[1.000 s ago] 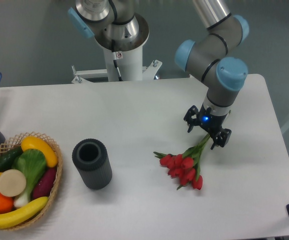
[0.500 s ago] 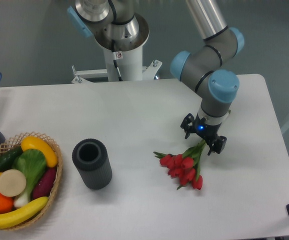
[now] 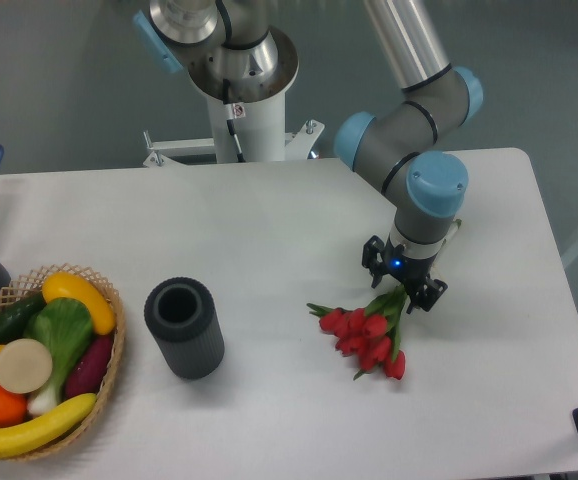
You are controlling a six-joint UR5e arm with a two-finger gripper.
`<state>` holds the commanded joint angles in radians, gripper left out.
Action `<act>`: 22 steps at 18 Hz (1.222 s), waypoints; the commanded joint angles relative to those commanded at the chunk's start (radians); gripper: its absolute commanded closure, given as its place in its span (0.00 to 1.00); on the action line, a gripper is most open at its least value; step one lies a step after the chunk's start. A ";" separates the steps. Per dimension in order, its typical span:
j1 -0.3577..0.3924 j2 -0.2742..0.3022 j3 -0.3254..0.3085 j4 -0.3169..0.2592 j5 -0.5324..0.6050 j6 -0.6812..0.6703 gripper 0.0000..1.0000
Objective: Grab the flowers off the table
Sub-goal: 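Lift the grasped tulip bunch up off the table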
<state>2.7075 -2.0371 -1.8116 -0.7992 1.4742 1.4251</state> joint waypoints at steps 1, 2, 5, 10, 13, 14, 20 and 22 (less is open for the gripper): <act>0.002 0.000 0.000 0.000 0.000 0.000 0.52; 0.002 0.002 0.002 0.000 0.000 -0.003 0.63; 0.003 0.002 0.014 -0.002 -0.003 -0.011 0.70; 0.008 0.012 0.029 -0.002 -0.008 -0.009 0.69; 0.005 0.011 0.029 -0.002 -0.005 -0.017 0.75; 0.006 0.014 0.031 -0.002 -0.005 -0.015 0.75; 0.003 0.098 0.058 -0.005 -0.075 -0.017 0.74; 0.006 0.135 0.072 -0.005 -0.205 -0.049 0.74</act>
<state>2.7136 -1.9023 -1.7396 -0.8038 1.2693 1.3762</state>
